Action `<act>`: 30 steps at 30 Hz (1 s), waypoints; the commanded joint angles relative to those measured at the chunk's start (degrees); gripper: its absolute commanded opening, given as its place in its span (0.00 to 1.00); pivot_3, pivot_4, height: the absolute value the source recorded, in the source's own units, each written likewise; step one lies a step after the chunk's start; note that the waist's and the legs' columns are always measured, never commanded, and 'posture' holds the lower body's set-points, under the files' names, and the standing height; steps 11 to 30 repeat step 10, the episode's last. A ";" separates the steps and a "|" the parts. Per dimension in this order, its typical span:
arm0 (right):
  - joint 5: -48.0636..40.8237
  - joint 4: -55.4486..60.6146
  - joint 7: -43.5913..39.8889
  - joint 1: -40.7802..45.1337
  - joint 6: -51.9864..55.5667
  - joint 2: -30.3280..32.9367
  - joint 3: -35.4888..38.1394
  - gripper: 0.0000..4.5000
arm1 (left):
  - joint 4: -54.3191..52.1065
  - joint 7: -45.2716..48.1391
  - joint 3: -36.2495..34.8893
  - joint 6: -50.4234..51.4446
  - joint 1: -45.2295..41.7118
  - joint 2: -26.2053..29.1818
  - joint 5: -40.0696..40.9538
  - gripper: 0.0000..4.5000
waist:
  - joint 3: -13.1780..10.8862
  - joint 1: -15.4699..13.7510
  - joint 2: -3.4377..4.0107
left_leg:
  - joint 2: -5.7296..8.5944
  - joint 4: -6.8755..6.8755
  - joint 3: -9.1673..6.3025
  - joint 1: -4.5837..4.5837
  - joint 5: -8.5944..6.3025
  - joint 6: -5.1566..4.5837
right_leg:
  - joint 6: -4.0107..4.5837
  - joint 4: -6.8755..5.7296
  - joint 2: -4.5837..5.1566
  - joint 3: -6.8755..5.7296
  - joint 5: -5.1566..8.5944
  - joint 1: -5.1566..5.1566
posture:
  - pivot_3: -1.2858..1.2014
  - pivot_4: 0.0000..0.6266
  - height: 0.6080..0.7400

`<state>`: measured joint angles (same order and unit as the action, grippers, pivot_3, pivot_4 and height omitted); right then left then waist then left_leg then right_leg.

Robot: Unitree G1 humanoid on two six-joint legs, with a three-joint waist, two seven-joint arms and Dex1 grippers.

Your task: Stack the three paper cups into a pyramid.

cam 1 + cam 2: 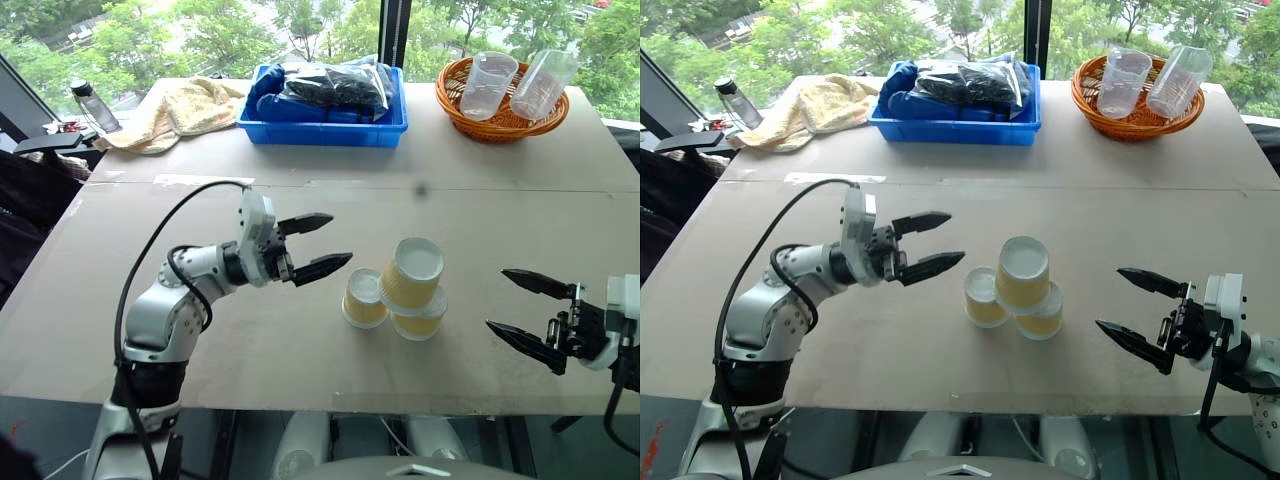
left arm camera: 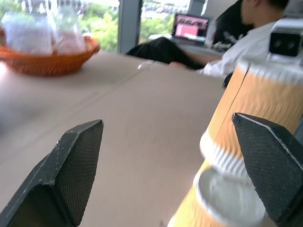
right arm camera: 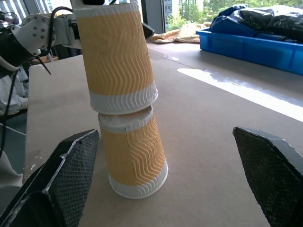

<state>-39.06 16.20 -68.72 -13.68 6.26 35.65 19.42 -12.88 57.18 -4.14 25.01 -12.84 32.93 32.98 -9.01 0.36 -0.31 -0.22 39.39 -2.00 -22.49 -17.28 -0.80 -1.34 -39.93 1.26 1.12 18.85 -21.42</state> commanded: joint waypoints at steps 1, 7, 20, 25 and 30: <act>3.93 -5.23 -1.64 -0.45 -5.01 -1.02 -1.24 1.00 | -1.19 -2.73 -3.74 -4.35 6.76 1.79 -3.82 0.99 | 0.00 -0.14 0.01 | 0.00 0.00 0.00 0.01 0.00 0.00 | 0.00 0.00 0.00 0.01 0.00 0.00 | 0.52 0.24 1.00; 10.83 -19.90 -0.99 7.00 -14.29 -4.25 -4.73 1.00 | -0.09 -5.71 -1.74 -11.10 18.19 1.55 -11.51 0.99 | 0.00 0.26 0.04 | 0.02 -0.11 0.10 0.42 -0.02 -0.02 | 0.00 0.00 0.06 0.08 0.00 0.29 | 0.52 0.24 1.00; 12.38 -26.49 -1.99 11.07 -16.74 -4.78 -6.18 1.00 | 0.47 -7.08 -0.53 -12.68 18.92 0.97 -13.69 0.99 | -0.01 0.18 0.04 | 0.02 -0.21 0.06 0.74 -0.14 -0.23 | 0.01 0.03 0.05 0.02 0.00 0.60 | 0.52 0.24 1.00; 12.38 -26.49 -1.99 11.07 -16.74 -4.78 -6.18 1.00 | 0.47 -7.08 -0.53 -12.68 18.92 0.97 -13.69 0.99 | -0.01 0.18 0.04 | 0.02 -0.21 0.06 0.74 -0.14 -0.23 | 0.01 0.03 0.05 0.02 0.00 0.60 | 0.52 0.24 1.00; 12.38 -26.49 -1.99 11.07 -16.74 -4.78 -6.18 1.00 | 0.47 -7.08 -0.53 -12.68 18.92 0.97 -13.69 0.99 | -0.01 0.18 0.04 | 0.02 -0.21 0.06 0.74 -0.14 -0.23 | 0.01 0.03 0.05 0.02 0.00 0.60 | 0.52 0.24 1.00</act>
